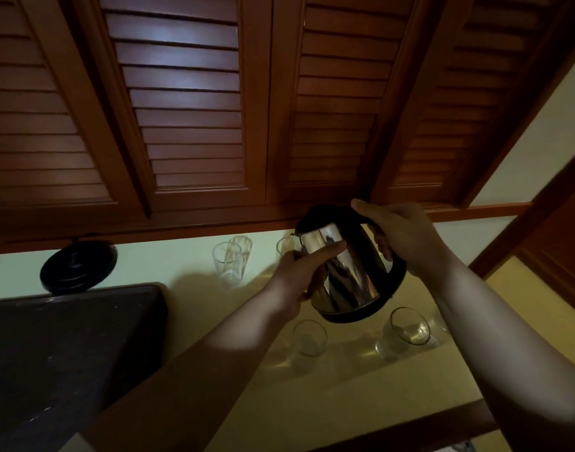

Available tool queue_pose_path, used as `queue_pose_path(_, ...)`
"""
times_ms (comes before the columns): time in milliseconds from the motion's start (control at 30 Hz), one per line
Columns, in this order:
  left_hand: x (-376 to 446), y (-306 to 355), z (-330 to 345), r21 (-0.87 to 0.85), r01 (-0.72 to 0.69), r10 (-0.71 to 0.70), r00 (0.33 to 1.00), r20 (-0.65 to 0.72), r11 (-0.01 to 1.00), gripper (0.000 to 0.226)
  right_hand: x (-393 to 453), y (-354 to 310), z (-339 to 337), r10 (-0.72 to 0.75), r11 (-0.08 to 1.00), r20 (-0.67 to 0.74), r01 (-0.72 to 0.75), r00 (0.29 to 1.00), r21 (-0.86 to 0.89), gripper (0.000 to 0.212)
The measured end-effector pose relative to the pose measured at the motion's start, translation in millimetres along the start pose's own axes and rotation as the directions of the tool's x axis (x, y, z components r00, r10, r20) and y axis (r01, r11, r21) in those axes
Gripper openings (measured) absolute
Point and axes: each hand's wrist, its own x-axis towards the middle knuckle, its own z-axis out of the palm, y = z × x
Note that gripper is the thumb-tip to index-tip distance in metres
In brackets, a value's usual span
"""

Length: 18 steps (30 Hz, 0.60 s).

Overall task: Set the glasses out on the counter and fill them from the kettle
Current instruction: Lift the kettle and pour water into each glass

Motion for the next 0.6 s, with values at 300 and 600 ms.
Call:
queue_pose_path(300, -20.7, 2.9, -22.5, -0.056, -0.045, 0.039, 0.994, -0.105, 0.997, 0.046, -4.5, -17.9, 21.1, -0.034, 0.998, 0.018, 0.033, 0.999, 0.05, 0.059)
queue_pose_path(600, -30.4, -3.8, -46.5, -0.131, -0.101, 0.072, 0.974, -0.213, 0.986, 0.098, 12.1, -46.9, 54.7, -0.09, 0.996, 0.16, 0.093, 0.983, -0.013, 0.06)
